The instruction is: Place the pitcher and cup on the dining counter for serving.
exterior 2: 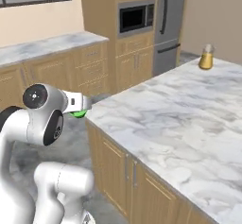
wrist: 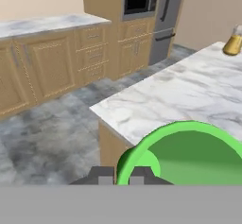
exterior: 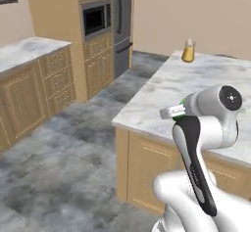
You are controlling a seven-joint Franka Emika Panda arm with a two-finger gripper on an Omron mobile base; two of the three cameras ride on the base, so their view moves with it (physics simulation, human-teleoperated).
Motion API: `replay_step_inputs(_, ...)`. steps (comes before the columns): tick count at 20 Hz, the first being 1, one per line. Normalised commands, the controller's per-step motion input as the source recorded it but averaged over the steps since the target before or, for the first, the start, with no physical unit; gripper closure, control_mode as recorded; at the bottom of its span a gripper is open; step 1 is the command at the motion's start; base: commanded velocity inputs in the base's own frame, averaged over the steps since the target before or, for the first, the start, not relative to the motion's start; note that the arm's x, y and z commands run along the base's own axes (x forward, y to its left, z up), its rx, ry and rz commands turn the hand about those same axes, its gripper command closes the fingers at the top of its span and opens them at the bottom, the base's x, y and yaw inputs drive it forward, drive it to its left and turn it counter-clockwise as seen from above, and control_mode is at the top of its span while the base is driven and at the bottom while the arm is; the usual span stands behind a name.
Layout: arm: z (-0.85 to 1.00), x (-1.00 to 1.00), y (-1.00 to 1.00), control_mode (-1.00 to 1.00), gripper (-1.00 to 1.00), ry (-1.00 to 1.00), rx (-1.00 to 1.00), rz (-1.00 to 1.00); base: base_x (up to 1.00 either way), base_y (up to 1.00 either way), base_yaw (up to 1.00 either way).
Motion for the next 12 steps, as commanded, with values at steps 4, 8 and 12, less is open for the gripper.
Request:
replay_step_inputs(4, 0.00, 0.00, 0.00, 1.00, 1.00, 0.00, 0.00, 0.00, 0.99, 1.00, -0.51)
replay_step_inputs(8, 0.00, 0.00, 0.00, 1.00, 1.00, 0.00, 0.00, 0.00, 0.79, 1.00, -0.46)
replay_step_inputs(12, 0.00, 0.00, 0.00, 1.00, 1.00, 0.00, 0.00, 0.00, 0.76, 1.00, -0.45)
